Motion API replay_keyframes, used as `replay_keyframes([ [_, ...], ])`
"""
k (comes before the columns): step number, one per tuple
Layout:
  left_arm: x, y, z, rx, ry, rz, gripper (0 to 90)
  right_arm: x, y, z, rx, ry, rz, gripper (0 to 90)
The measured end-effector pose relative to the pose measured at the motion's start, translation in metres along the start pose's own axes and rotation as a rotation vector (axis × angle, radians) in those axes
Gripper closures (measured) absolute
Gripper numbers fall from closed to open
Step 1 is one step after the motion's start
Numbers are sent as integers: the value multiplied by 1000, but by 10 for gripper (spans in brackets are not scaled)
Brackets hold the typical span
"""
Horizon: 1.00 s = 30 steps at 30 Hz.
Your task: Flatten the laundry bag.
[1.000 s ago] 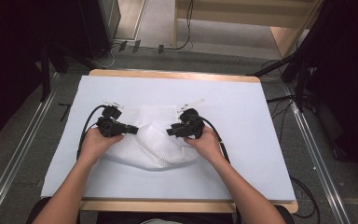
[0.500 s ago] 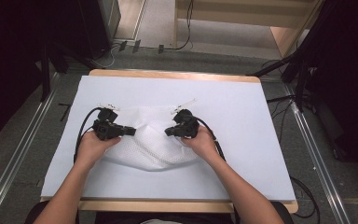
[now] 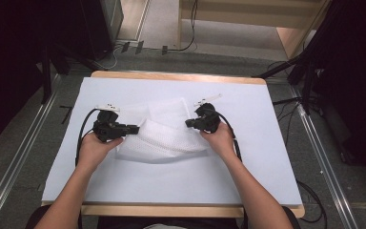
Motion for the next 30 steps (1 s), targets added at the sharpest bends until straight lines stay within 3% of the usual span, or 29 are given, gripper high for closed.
replay_keyframes([
  [6,-3,1,-5,-16,-27,9,863,2,-25,-12,75,-22,46,895],
  [11,-3,0,-4,-5,-24,16,863,8,-40,-16,97,-27,89,894],
  [14,-3,-2,-3,-6,-19,21,862,10,-40,-15,72,-22,110,850],
  [19,-1,-5,-2,7,-9,28,860,7,-36,-26,52,-61,106,746],
  [25,2,-5,1,6,10,25,858,12,-33,-48,47,-84,94,742],
  [30,6,-1,4,7,27,5,855,19,-38,-57,48,-87,109,684],
])
Point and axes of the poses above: each handheld gripper's, and its own axes: z roughly forward along the jaws, x roughly out of its underside, y roughly to its left, the point moved 7 cm from there along z, roughly forward along the jaws, and after that the axes turned 1 degree about z, right-handed, at the moved point
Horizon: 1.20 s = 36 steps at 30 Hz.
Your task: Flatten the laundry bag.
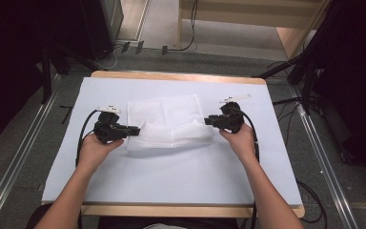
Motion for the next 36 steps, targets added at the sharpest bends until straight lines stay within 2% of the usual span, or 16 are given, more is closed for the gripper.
replay_keyframes([
  [3,2,3,2,-4,12,-10,855,4,-4,0,1,3,20,585],
  [7,5,8,5,-6,25,-29,855,12,-4,7,-17,46,34,559],
  [9,6,10,7,-9,27,-38,855,17,-2,12,-27,74,37,597],
  [12,7,12,7,-9,31,-45,855,21,2,15,-40,114,24,813],
  [14,7,13,7,-2,26,-49,856,19,4,13,-40,107,12,884],
  [17,4,9,1,11,7,-53,862,14,11,3,-41,74,-10,891],
  [22,1,-4,-15,19,-29,9,859,9,28,-18,-47,1,-63,887],
  [26,8,-10,-23,52,-36,22,854,17,39,-31,-74,-22,-103,885],
  [30,21,-16,-23,79,0,12,851,32,46,-36,-94,-7,-111,884],
  [32,28,-18,-23,88,22,-8,847,39,49,-37,-108,11,-111,884],
  [36,42,-20,-23,88,58,-24,840,54,56,-38,-125,48,-109,884],
])
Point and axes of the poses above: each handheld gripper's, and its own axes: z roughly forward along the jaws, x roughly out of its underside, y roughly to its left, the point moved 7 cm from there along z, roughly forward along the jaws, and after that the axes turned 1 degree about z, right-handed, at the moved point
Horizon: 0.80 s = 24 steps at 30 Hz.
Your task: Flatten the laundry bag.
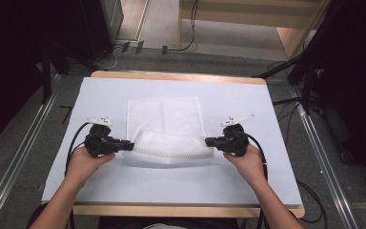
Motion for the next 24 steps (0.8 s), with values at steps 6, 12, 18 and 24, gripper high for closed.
replay_keyframes([
  [6,11,2,-3,-10,16,-21,763,13,3,2,-11,33,3,818],
  [12,-5,16,-20,-82,-48,-33,725,-1,-7,-8,9,-43,25,751],
  [18,-11,42,-10,-149,-21,-74,709,-13,-23,5,39,-60,33,729],
  [24,-8,58,8,-177,28,-127,688,-18,-39,27,80,-16,46,699],
])
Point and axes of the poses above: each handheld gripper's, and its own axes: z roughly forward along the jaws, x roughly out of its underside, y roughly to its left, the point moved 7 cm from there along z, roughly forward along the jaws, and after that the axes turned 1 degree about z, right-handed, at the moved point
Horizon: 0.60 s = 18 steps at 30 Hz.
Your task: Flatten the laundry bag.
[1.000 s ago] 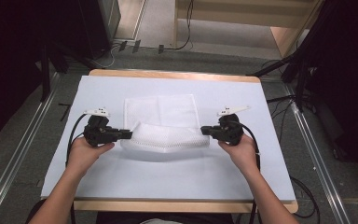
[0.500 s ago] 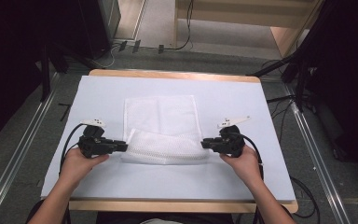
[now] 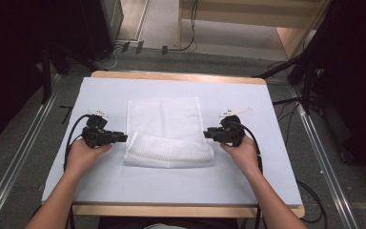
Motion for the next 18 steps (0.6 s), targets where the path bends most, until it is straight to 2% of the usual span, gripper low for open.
replay_keyframes([
  [6,5,5,12,-23,29,-4,649,-1,-8,19,7,29,22,646],
  [11,7,2,15,-24,8,1,655,5,-9,25,14,71,27,635],
  [14,7,-2,17,-25,15,9,689,9,-8,29,2,95,28,629],
  [16,7,-2,18,-38,22,16,735,9,-7,31,11,92,6,631],
  [18,7,-4,20,-32,28,20,802,9,-6,32,23,92,0,660],
])
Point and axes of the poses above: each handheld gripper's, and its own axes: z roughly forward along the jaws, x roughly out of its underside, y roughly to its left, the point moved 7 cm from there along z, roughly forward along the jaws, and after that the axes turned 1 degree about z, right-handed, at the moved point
